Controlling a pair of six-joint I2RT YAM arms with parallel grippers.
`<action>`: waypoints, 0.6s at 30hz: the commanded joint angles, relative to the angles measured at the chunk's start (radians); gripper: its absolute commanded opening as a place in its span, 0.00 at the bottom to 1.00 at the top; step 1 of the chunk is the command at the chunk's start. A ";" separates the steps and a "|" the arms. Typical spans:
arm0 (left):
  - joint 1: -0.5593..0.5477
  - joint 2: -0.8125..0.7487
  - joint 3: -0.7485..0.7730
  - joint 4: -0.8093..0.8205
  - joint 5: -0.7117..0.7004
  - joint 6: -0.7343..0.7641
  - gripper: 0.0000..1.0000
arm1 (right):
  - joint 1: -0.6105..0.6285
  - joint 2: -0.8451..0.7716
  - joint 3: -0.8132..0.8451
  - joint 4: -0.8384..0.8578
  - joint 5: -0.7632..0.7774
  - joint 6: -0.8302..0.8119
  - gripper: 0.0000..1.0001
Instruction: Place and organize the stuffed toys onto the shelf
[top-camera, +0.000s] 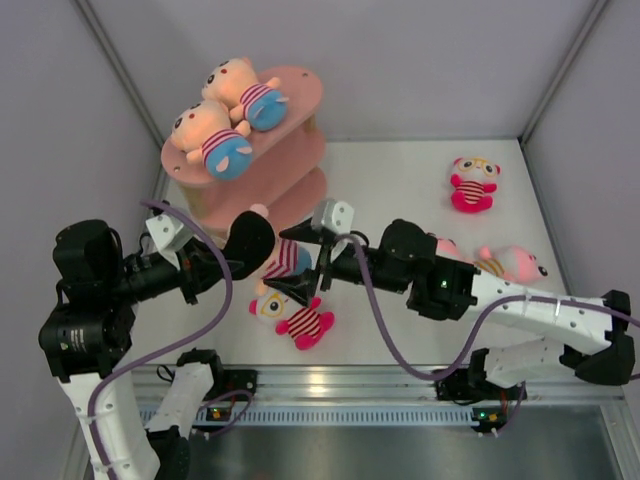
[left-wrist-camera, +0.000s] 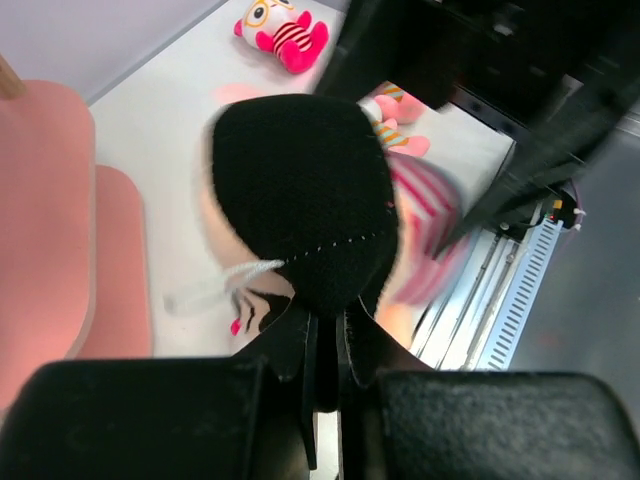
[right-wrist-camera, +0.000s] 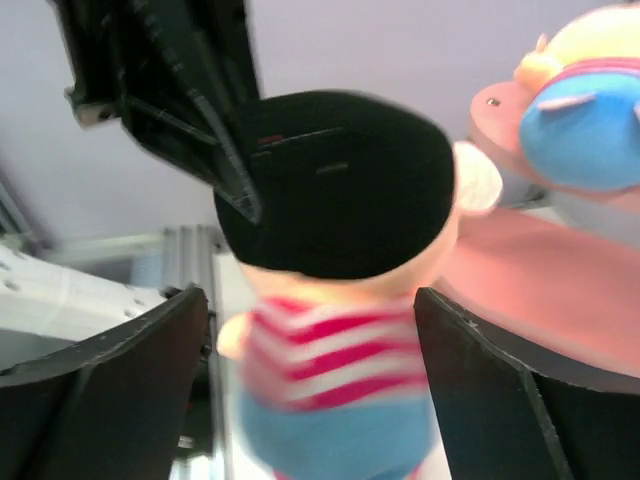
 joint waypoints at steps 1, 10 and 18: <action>-0.007 -0.010 0.002 -0.012 0.053 0.010 0.00 | -0.224 -0.048 -0.038 0.093 -0.352 0.363 0.89; -0.008 -0.017 -0.012 -0.012 0.041 0.023 0.00 | -0.457 0.010 -0.098 0.162 -0.722 0.598 0.99; -0.008 -0.019 -0.029 -0.015 -0.021 0.039 0.00 | -0.442 -0.016 -0.150 0.268 -0.863 0.632 0.99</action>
